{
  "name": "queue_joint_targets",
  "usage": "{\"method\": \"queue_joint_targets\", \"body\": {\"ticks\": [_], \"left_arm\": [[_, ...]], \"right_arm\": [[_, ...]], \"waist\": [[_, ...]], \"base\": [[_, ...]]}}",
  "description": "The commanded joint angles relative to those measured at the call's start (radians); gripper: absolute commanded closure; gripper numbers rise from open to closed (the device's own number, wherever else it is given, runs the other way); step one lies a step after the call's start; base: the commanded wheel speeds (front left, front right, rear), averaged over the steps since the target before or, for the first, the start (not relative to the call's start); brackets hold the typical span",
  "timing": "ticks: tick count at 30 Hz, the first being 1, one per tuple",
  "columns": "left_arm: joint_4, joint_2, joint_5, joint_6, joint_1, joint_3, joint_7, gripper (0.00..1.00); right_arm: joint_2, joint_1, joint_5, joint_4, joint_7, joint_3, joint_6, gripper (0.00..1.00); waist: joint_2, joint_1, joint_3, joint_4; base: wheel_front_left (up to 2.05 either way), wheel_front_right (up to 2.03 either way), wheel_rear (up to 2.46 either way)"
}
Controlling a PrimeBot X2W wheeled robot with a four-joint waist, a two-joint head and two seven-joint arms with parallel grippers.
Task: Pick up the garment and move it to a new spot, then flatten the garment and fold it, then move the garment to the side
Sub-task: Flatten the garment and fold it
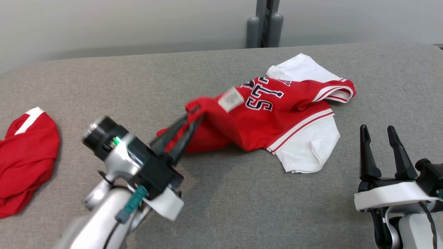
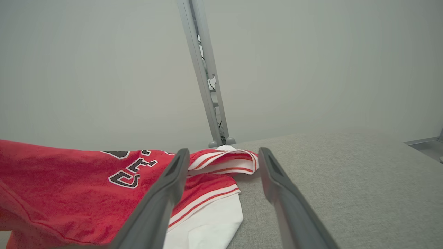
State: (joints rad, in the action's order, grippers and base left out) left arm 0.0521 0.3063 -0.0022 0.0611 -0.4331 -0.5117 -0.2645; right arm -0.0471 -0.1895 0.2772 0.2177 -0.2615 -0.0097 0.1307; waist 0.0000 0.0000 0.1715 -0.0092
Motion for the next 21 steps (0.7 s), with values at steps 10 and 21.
{"method": "queue_joint_targets", "body": {"ticks": [10, 21], "left_arm": [[0.126, 0.043, 0.069, 0.020, 0.138, -0.164, -0.002, 1.00], [0.174, -0.023, 0.024, 0.013, 0.182, -0.259, -0.002, 0.00]], "right_arm": [[-0.006, 0.018, 0.001, 0.037, -0.003, -0.020, 0.000, 0.00], [-0.007, 0.012, -0.004, 0.068, -0.003, -0.017, 0.000, 0.00]], "waist": [[0.0000, 0.0000, -0.017, 0.058], [0.0000, 0.0000, -0.035, 0.083]], "base": [[0.00, 0.00, 0.00], [0.00, 0.00, 0.00]]}}
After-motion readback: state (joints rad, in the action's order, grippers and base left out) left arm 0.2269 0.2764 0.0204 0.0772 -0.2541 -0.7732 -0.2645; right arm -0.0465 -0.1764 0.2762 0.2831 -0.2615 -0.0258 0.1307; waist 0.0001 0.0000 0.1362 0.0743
